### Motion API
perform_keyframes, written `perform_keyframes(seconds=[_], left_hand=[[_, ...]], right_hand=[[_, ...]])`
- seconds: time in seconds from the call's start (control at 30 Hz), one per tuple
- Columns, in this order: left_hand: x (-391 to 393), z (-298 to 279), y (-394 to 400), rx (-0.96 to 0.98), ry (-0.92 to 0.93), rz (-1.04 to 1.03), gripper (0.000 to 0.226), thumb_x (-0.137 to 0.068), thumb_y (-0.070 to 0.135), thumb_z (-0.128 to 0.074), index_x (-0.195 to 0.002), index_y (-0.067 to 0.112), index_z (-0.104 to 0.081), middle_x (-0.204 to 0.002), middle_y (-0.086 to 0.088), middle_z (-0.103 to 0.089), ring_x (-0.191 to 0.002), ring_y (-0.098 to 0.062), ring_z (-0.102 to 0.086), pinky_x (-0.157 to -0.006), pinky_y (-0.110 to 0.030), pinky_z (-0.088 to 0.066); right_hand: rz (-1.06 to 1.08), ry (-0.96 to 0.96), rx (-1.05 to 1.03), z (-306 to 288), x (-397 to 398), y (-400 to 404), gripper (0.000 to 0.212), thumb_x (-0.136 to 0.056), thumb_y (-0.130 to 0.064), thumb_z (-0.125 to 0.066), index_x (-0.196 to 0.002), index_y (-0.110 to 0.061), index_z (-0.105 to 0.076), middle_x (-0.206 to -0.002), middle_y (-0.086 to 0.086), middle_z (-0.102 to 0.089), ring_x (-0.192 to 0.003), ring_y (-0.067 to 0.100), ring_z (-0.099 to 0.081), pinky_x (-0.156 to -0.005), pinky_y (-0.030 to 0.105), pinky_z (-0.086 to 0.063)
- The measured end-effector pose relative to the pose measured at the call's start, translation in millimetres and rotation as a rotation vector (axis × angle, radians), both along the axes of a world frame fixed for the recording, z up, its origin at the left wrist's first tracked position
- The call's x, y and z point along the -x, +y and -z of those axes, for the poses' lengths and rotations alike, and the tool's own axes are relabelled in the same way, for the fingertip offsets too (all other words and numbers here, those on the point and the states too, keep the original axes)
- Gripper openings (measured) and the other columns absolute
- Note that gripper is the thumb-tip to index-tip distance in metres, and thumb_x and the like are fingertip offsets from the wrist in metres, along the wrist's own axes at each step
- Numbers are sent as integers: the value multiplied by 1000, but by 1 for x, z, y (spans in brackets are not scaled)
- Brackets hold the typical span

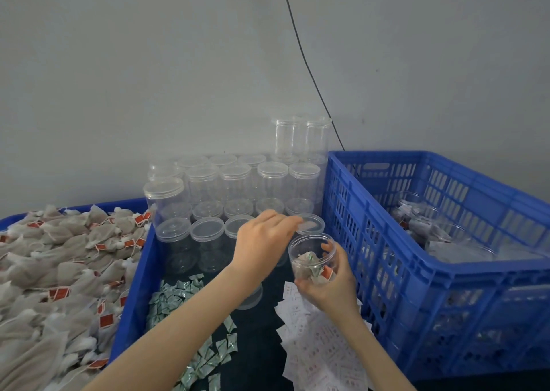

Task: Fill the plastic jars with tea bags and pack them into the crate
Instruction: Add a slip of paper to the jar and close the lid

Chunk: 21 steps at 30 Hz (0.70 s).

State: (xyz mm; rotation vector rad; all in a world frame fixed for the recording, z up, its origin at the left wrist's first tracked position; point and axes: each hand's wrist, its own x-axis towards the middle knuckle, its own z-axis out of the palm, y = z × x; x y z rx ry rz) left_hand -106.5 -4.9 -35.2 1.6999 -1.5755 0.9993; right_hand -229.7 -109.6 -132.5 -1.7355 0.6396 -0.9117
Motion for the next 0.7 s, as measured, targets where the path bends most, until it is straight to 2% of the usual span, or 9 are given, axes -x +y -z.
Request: perform_keyframes(seconds=[0.1,0.2,0.27,0.4,0.47,0.57,0.6,0.63,0.7], left_hand=[[9,-4,0,-290,45,130,13,-78,17,-69,-88,22,-77,-77,7,-69,-77,-12,-63,-56,-20,-48],[2,-10,-5,-733,278,120,23,-91,17,-59,-103,28,-74,-97,4,-70,-96,-14,-58,-81,-32,-48],[-2,-12,-6,-879,420,146,30,-90,10,-54,-104,27,-74,-101,5,-71,-99,-14,-59,-85,-28,-46],[-7,-12,-5,-833,430,119,42,-84,1,-47,-100,28,-75,-104,8,-69,-101,-10,-50,-90,-28,-42],[-8,-12,-2,-795,441,137,47,-82,-2,-44,-100,28,-75,-111,14,-67,-98,-5,-44,-89,-23,-38],[-10,-8,2,-697,563,201,36,-90,6,-51,-107,29,-71,-119,20,-58,-101,5,-41,-88,-15,-35],[-11,-6,4,-674,640,234,31,-92,15,-56,-116,32,-66,-123,22,-52,-107,8,-41,-89,-12,-34],[-12,-2,6,-681,741,279,39,-91,25,-61,-128,35,-56,-130,22,-46,-116,8,-39,-94,-10,-33],[-13,7,9,-764,980,380,77,-84,36,-70,-147,37,-26,-145,19,-32,-131,3,-34,-105,-17,-33]], right_hand=[[-39,-13,2,0,0,2,89,-45,-50,-84,-120,-64,-40,-114,-32,-58,-102,-5,-62,-77,17,-55],[-67,-16,29,1,3,6,92,-48,-48,-87,-128,-54,-41,-117,-31,-57,-103,-3,-63,-79,16,-55],[-78,-17,51,2,5,8,95,-49,-47,-87,-132,-43,-42,-119,-35,-53,-106,-5,-61,-79,12,-52],[-72,-22,65,2,9,9,89,-48,-45,-86,-125,-48,-42,-117,-41,-51,-105,-11,-58,-74,7,-50],[-73,-30,65,3,9,9,89,-49,-42,-87,-126,-48,-42,-118,-40,-52,-104,-10,-60,-72,7,-50],[-71,-44,51,2,7,9,91,-50,-40,-88,-128,-47,-43,-118,-37,-54,-104,-7,-62,-73,8,-51],[-68,-53,33,2,7,9,91,-50,-40,-88,-128,-47,-43,-118,-36,-55,-104,-7,-62,-73,8,-51],[-60,-63,13,1,6,10,89,-51,-40,-88,-127,-49,-43,-116,-36,-56,-103,-7,-62,-72,8,-51],[-39,-84,-11,-2,4,11,85,-51,-44,-88,-124,-51,-43,-113,-39,-55,-102,-12,-60,-71,5,-49]])
